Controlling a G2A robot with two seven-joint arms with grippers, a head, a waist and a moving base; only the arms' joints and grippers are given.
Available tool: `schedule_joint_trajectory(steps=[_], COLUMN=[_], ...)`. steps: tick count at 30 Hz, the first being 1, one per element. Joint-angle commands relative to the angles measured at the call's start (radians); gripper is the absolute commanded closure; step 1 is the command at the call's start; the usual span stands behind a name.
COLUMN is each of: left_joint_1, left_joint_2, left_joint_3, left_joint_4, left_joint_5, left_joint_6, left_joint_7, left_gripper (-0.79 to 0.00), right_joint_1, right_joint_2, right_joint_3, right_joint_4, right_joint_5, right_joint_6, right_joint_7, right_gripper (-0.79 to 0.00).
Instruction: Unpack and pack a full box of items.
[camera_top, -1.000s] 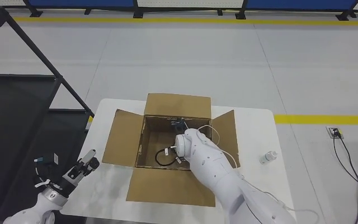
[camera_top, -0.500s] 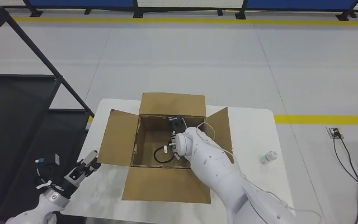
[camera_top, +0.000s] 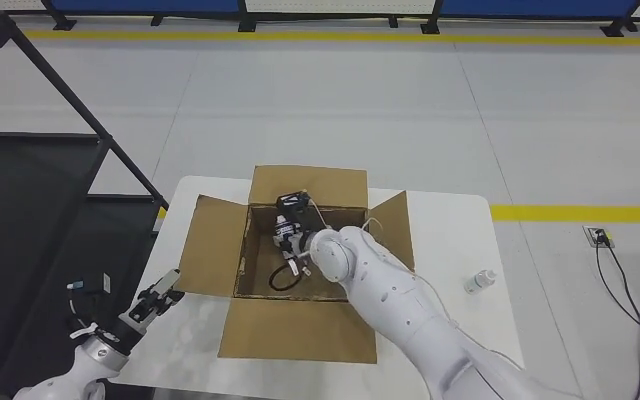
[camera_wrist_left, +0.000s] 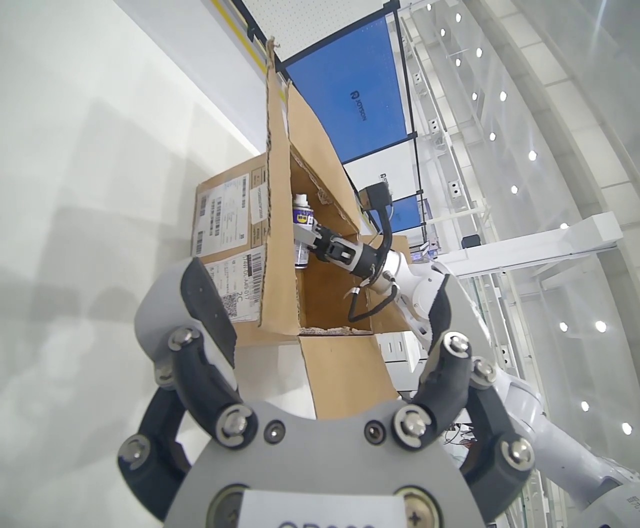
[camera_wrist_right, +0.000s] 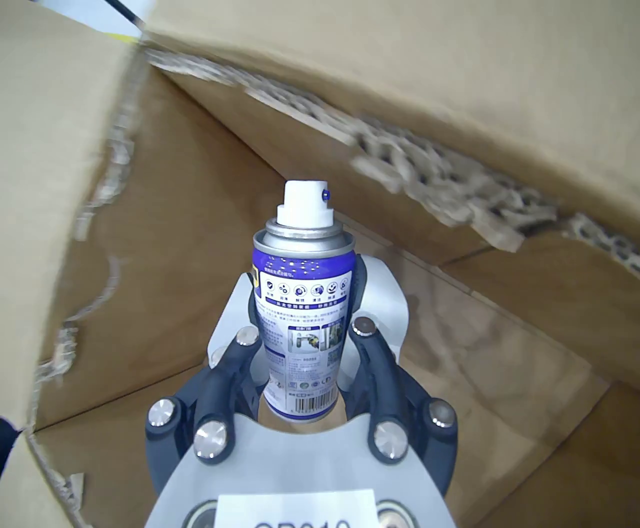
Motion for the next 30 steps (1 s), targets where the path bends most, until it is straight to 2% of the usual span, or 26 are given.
schedule_joint_trajectory(steps=[1, 4, 7, 11, 13, 20, 30], left_joint_1=[0.001, 0.002, 0.002, 0.0, 0.0, -0.005, -0.038], left_joint_2=[0.0, 0.0, 0.001, 0.001, 0.001, 0.001, 0.005], left_joint_3=[0.001, 0.004, 0.007, 0.011, 0.014, 0.022, 0.046], left_joint_4=[-0.003, -0.008, -0.013, -0.013, -0.01, 0.002, -0.029], left_joint_5=[0.002, 0.002, 0.005, 0.004, 0.001, -0.003, 0.017], left_joint_6=[-0.001, -0.001, -0.001, -0.005, -0.007, -0.016, -0.029], left_joint_7=[0.001, 0.002, 0.001, 0.001, 0.003, 0.009, -0.029], left_gripper=[-0.785, -0.785, -0.785, -0.785, -0.785, -0.785, -0.785], right_joint_1=[-0.097, -0.302, -0.508, -0.678, -0.72, -0.72, -0.72], right_joint_2=[0.051, 0.129, 0.182, 0.209, 0.214, 0.214, 0.214], right_joint_3=[0.05, 0.158, 0.264, 0.328, 0.34, 0.34, 0.34], right_joint_4=[-0.222, -0.601, -0.922, -1.131, -1.166, -1.166, -1.166], right_joint_5=[-0.081, -0.238, -0.353, -0.458, -0.497, -0.497, -0.497], right_joint_6=[0.018, 0.051, 0.032, 0.03, 0.046, 0.046, 0.046], right_joint_7=[0.01, 0.07, 0.108, 0.002, -0.04, -0.04, -0.04], right_gripper=[0.0, 0.0, 0.0, 0.0, 0.0, 0.0, 0.0])
